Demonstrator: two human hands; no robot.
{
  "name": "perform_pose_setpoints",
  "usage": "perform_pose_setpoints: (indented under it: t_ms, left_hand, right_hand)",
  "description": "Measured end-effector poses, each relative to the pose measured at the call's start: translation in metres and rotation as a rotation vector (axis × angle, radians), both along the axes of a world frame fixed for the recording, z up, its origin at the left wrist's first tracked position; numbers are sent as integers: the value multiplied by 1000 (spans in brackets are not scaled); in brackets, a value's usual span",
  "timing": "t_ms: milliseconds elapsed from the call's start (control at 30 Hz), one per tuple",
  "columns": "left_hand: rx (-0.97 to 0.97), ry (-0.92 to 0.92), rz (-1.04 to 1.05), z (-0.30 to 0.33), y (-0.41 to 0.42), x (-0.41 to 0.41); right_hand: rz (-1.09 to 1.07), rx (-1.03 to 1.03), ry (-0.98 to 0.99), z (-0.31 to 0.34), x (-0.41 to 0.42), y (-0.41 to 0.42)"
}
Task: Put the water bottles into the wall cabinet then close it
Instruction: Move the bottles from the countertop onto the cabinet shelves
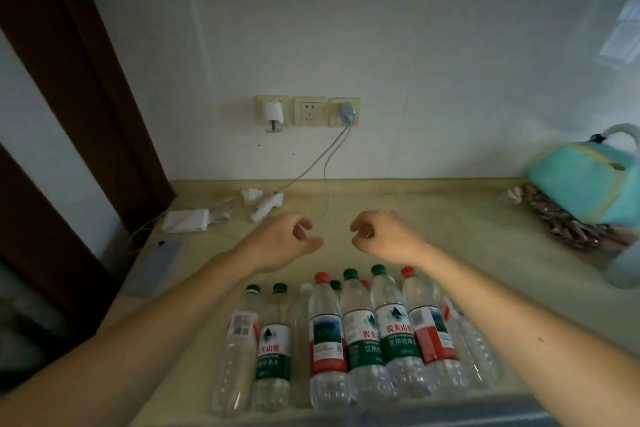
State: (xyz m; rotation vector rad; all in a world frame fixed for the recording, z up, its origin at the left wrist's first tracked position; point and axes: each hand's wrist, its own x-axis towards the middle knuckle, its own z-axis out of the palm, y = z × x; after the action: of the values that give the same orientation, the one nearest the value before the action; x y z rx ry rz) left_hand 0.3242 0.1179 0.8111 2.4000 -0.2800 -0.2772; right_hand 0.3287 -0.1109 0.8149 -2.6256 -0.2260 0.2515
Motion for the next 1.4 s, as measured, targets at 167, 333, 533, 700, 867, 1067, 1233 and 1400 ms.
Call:
perform_pose_setpoints:
  t_ms: [167, 333, 533, 700, 867, 1067, 1233, 1400]
  left_hand:
    - [167, 337, 125, -86, -41, -4]
    - [104, 418, 265, -123, -71, -7]
    - [-62, 450, 427, -141, -76, 8]
    - [-174, 388, 536, -147, -67, 10]
    - [-492, 321, 601, -144, -44, 34]
    - [-660, 93, 468, -106, -34, 72]
    - [-611, -173, 279, -83, -38, 93]
    - [-498, -202, 199, -103, -34, 100]
  right_hand:
    - [36, -63, 196, -59, 13, -21]
    - [140, -236, 237, -107, 36, -27]
    - [145, -154, 399, -137, 63, -23]
    - [130, -60, 467, -139, 78, -17]
    - [41, 135, 434, -126, 87, -15]
    - [-50, 388, 226, -62, 93, -16]
    - [-66, 332, -76, -28, 89, -19]
    - [-62, 255, -243, -47, 71, -6]
